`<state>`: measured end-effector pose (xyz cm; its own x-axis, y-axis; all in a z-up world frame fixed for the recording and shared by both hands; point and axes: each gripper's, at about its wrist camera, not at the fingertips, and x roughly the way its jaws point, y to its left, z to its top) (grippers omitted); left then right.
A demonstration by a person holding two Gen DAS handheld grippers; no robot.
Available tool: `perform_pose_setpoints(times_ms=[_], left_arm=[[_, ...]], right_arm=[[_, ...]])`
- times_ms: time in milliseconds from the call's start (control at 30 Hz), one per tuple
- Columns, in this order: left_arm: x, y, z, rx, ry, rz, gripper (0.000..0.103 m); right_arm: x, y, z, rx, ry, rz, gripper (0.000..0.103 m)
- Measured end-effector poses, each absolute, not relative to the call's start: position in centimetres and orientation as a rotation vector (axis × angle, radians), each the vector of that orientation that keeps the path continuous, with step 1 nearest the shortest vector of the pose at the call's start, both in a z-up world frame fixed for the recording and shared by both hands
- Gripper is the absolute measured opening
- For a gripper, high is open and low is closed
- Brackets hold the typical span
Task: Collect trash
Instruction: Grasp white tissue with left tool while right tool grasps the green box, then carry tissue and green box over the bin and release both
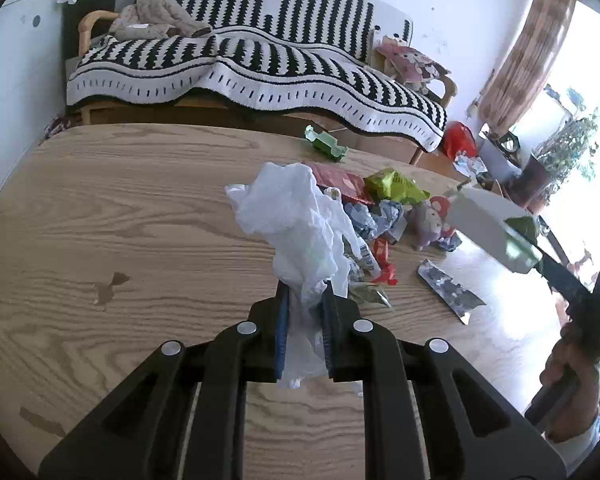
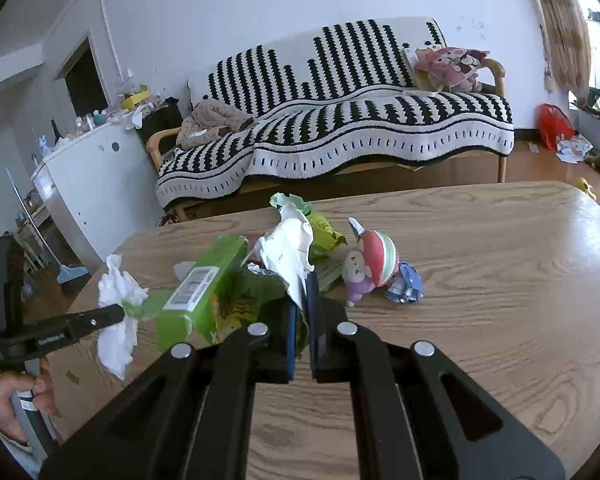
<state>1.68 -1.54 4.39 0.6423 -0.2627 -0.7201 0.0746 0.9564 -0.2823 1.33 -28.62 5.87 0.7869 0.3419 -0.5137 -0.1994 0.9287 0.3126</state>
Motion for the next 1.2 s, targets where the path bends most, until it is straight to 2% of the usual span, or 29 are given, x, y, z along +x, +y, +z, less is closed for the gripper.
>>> perform_pose_setpoints(times_ms=[167, 367, 500, 667, 833, 933, 1100, 1200], left_arm=[[0.1, -3.1, 4.9, -0.227, 0.866, -0.242, 0.014], [-3.1, -8.4, 6.5, -0.190, 0.856, -0.389, 0.014], [-6.9, -15.0, 7.8, -0.125, 0.855, -0.555, 0.014], [-12.7, -23.8, 6.3, -0.070, 0.942, -0.767, 0.014], [-17.7, -30.9, 2.0, -0.017, 1.098, -0.913, 0.014], [-21.1, -35.0, -2.3, 0.063, 1.222, -0.974, 0.014], [-24.1, -40.7, -10.5, 0.262, 1.356, -0.996, 0.014], [-24.1, -41.3, -14.3, 0.276, 1.430, -0.967, 0.014]], right_arm=[[-0.9, -29.4, 4.8, 0.262, 0.634, 0.264, 0.006], [-8.6, -34.9, 8.4, 0.270, 0.533, 0.174, 0.006], [-15.4, -39.8, 9.7, 0.258, 0.511, 0.071, 0.006], [-24.0, -45.4, 8.0, 0.266, 0.581, -0.061, 0.006], [-31.2, -48.8, 4.2, 0.304, 0.683, -0.159, 0.006], [-34.5, -50.5, -0.7, 0.368, 0.787, -0.227, 0.006], [-37.8, -52.3, -12.1, 0.561, 0.999, -0.294, 0.006], [-38.4, -52.2, -15.4, 0.566, 1.076, -0.304, 0.006]])
